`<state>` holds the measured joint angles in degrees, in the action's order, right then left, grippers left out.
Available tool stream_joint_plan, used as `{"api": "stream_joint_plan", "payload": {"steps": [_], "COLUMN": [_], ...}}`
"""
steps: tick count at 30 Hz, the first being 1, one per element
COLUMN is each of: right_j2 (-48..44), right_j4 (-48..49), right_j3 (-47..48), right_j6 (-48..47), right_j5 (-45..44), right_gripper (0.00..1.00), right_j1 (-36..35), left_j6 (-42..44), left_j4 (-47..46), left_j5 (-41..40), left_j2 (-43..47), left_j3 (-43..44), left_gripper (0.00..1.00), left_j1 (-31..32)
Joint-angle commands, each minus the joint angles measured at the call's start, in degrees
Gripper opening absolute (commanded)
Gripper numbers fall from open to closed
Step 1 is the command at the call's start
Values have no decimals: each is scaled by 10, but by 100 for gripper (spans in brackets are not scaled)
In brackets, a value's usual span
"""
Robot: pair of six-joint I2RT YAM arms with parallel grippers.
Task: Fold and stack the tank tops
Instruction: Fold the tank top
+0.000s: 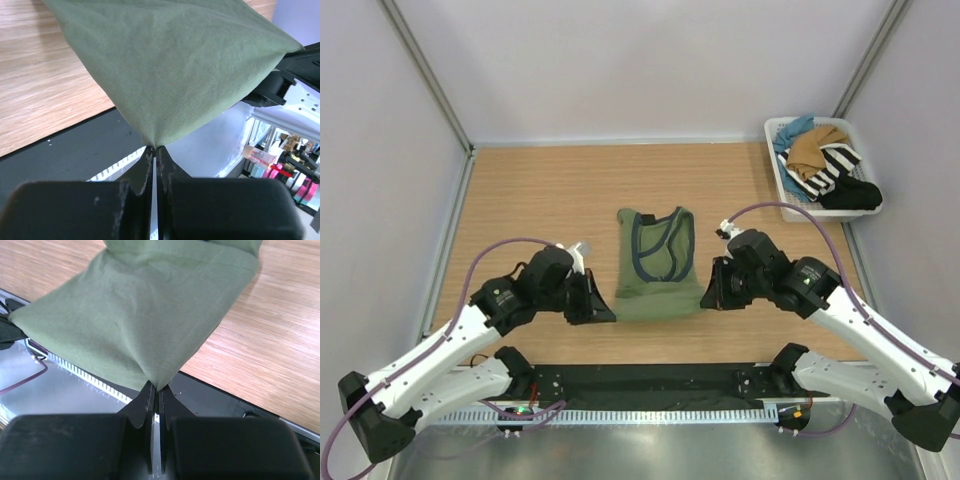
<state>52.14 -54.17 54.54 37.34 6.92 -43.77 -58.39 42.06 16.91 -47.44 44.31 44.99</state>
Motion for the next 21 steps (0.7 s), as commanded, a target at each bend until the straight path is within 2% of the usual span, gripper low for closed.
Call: {"api": "stream_joint_plan", "payload": {"steps": [1,5,9,14,21], "right_j2": [8,31,58,106,145], "right_j4": [-30,-37,-34,-18,20], "right_j3": [58,76,96,117,141], "right_j6": [-13,-21,-31,-51,-89], "right_j5": [-39,-67,-135,-161,-120], "right_gripper": [1,1,1,1,1], "right_j1": [-1,0,3,18,93], "left_j6": [-14,-25,-32,-33,-32], "left_j4": [-40,-81,-110,-124,-152], "left_j5": [34,45,45,43,75], "left_j2": [-23,-61,-90,-124,-164], "left_j3": [36,41,46,73,83], "left_gripper": [0,0,0,0,0], "left_j1": [2,1,1,-5,-48]}}
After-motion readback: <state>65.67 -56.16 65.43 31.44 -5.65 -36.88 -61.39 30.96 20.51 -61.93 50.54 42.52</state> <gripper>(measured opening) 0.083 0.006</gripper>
